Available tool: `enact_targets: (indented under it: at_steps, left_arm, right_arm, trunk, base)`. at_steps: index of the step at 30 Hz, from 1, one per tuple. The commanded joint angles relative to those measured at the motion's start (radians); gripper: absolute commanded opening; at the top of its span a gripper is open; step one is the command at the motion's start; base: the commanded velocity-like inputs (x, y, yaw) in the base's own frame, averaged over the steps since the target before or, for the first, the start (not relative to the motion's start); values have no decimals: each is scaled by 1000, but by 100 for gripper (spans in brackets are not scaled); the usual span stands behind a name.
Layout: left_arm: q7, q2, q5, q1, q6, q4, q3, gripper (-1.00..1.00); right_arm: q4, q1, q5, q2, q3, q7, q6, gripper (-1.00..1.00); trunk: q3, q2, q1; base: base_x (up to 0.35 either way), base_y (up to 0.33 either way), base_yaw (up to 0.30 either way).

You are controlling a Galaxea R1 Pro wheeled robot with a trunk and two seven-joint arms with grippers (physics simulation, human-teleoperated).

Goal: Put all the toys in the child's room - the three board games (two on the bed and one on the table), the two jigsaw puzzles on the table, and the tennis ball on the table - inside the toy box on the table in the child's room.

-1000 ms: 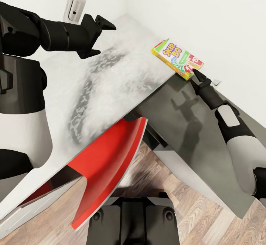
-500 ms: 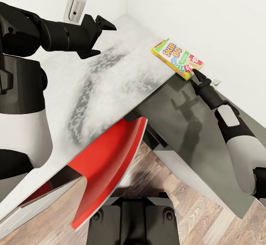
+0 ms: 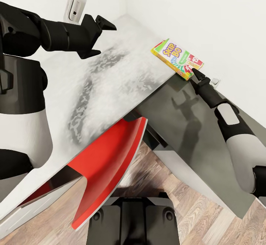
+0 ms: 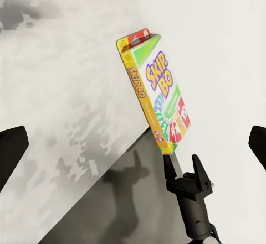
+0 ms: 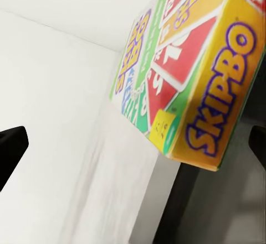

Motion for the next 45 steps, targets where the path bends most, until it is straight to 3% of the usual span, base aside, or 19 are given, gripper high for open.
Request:
enact_targets:
  at_steps: [1,21,40,45]
  left_arm:
    - [9,0,8,-1,3,0,0,100]
    - [9,-1,8,-2,3,0,0,100]
    - [9,-2,8,-2,3,0,0,100]
    - [9,0,8,-2,4,0,-16,100]
  right_arm:
    - [0,0,-8,1,-2,-7,9,100]
    - [3,0,-9,1,4,-39,-28,100]
    - [31,-9,-9,2,1,13,-42,100]
    - [35,-11,-8,2,1,16,-43,100]
  trunk:
    - [-1,-2,1]
    - [-1,-2,1]
    - [-1,-2,1]
    - [-1,-2,1]
  base:
    - [0,0,0]
    - [0,0,0]
    - [0,0,0]
    - [0,0,0]
